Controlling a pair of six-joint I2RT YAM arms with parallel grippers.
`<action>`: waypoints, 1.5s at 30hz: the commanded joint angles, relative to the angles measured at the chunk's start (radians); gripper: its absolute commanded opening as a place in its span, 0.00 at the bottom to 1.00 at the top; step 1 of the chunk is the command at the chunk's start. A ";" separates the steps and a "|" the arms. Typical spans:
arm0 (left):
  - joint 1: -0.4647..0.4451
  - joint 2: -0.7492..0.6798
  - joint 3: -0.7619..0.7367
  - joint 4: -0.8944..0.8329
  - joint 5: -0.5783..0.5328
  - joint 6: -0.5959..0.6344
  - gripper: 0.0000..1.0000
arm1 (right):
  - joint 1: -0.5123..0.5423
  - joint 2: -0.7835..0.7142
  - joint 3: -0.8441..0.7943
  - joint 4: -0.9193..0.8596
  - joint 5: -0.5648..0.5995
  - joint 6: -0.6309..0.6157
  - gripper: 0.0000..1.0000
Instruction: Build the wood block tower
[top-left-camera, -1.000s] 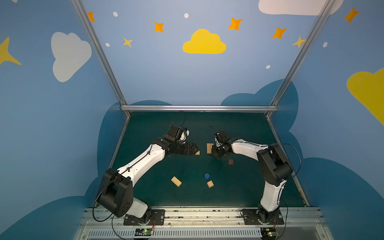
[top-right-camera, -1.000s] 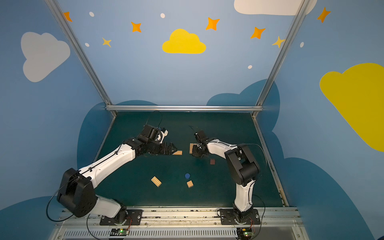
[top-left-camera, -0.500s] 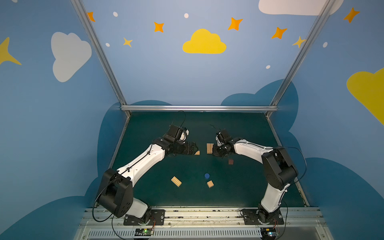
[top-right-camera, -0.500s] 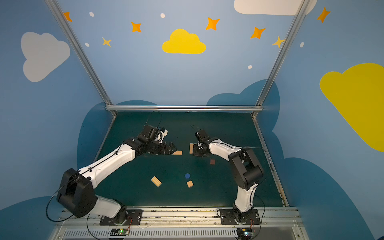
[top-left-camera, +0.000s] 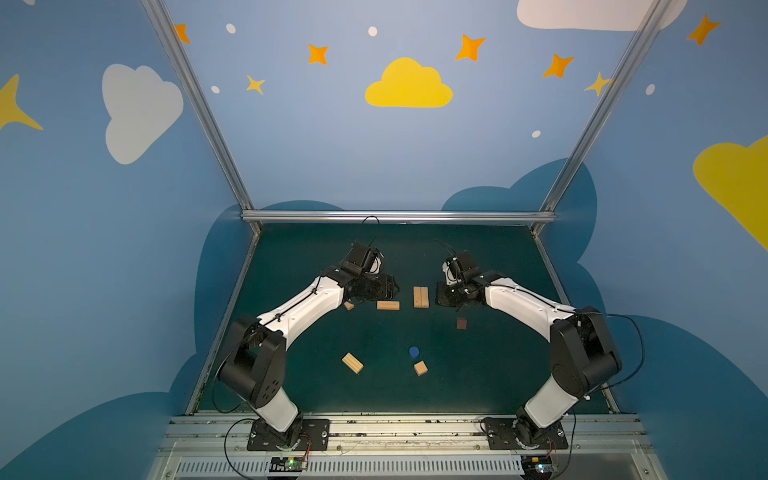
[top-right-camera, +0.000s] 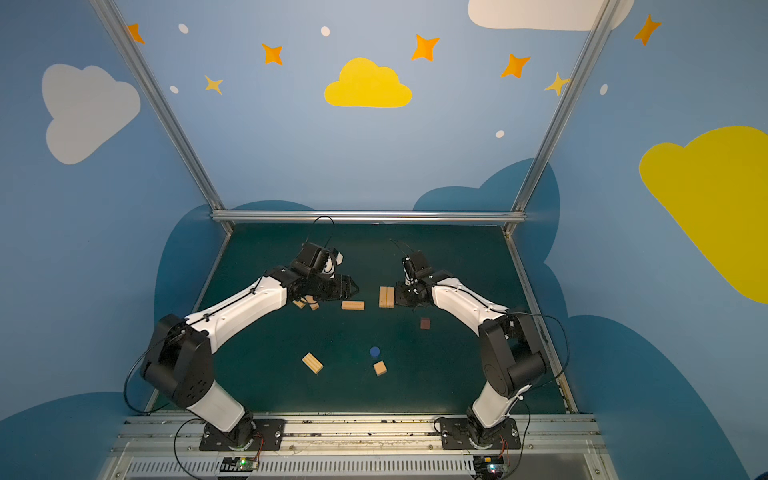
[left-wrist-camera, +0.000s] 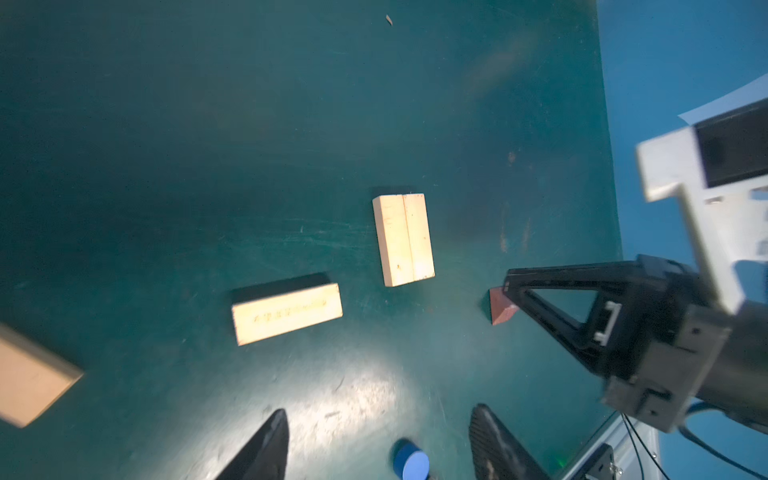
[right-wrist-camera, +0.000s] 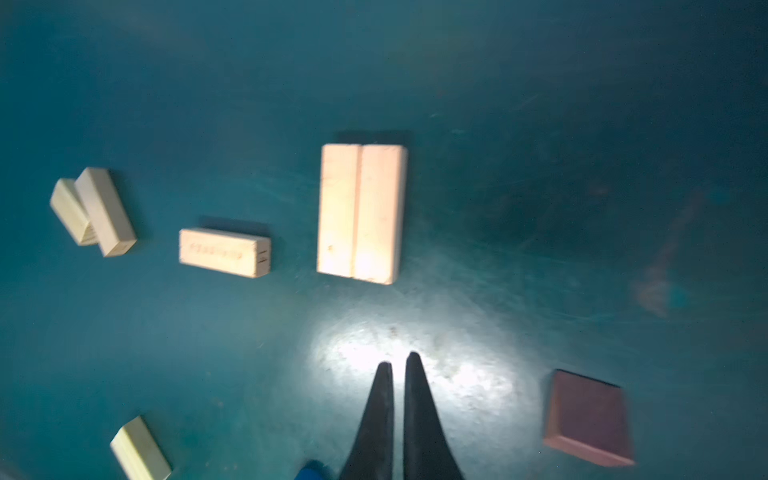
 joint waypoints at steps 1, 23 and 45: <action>-0.007 0.050 0.042 0.048 0.009 -0.039 0.55 | -0.030 0.034 0.063 -0.035 -0.014 -0.044 0.00; -0.062 0.411 0.258 0.082 0.023 -0.109 0.07 | -0.061 0.314 0.250 -0.054 -0.131 -0.052 0.00; -0.065 0.375 0.244 0.054 -0.001 -0.084 0.07 | -0.061 0.368 0.277 -0.058 -0.167 -0.057 0.00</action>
